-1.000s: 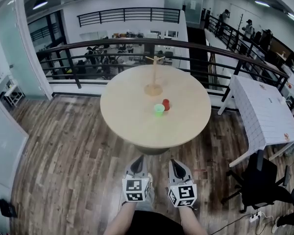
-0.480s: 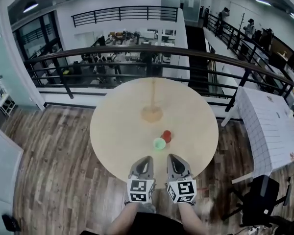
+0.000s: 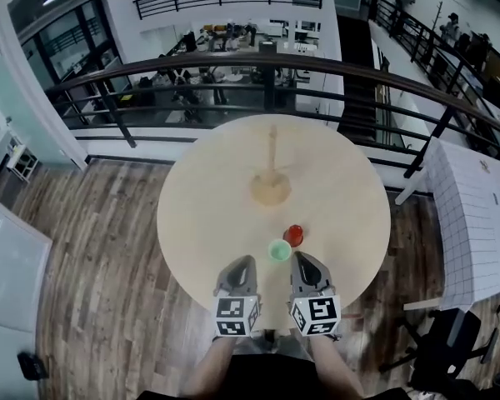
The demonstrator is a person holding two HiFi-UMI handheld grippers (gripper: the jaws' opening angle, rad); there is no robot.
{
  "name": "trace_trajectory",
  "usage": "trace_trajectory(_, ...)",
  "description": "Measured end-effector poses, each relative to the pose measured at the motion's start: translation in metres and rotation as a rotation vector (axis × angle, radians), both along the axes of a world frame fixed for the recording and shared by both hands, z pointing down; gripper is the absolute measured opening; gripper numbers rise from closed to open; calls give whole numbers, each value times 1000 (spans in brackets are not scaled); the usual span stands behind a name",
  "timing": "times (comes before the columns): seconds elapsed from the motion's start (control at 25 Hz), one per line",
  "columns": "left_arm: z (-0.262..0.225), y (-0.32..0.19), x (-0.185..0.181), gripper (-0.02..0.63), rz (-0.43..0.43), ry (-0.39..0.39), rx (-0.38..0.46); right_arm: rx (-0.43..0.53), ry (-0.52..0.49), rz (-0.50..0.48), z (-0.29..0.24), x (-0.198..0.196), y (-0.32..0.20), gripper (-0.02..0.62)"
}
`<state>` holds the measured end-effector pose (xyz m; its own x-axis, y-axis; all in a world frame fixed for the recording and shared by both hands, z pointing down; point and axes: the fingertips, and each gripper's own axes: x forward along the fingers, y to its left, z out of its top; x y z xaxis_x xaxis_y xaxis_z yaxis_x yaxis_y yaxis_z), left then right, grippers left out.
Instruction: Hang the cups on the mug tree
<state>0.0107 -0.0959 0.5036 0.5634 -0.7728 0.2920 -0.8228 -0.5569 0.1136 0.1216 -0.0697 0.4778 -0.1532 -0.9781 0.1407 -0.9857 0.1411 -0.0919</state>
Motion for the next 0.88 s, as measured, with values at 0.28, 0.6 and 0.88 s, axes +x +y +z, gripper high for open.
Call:
trace_trajectory(0.28, 15, -17, 21, 12, 5, -24, -39, -25, -33, 14, 11, 36, -22, 12)
trace_trajectory(0.6, 32, -31, 47, 12, 21, -25, -71, -164, 59, -101, 41, 53, -57, 206)
trace_trajectory(0.88, 43, -45, 39, 12, -13, -2, -104, -407, 290, -364, 77, 43, -91, 225)
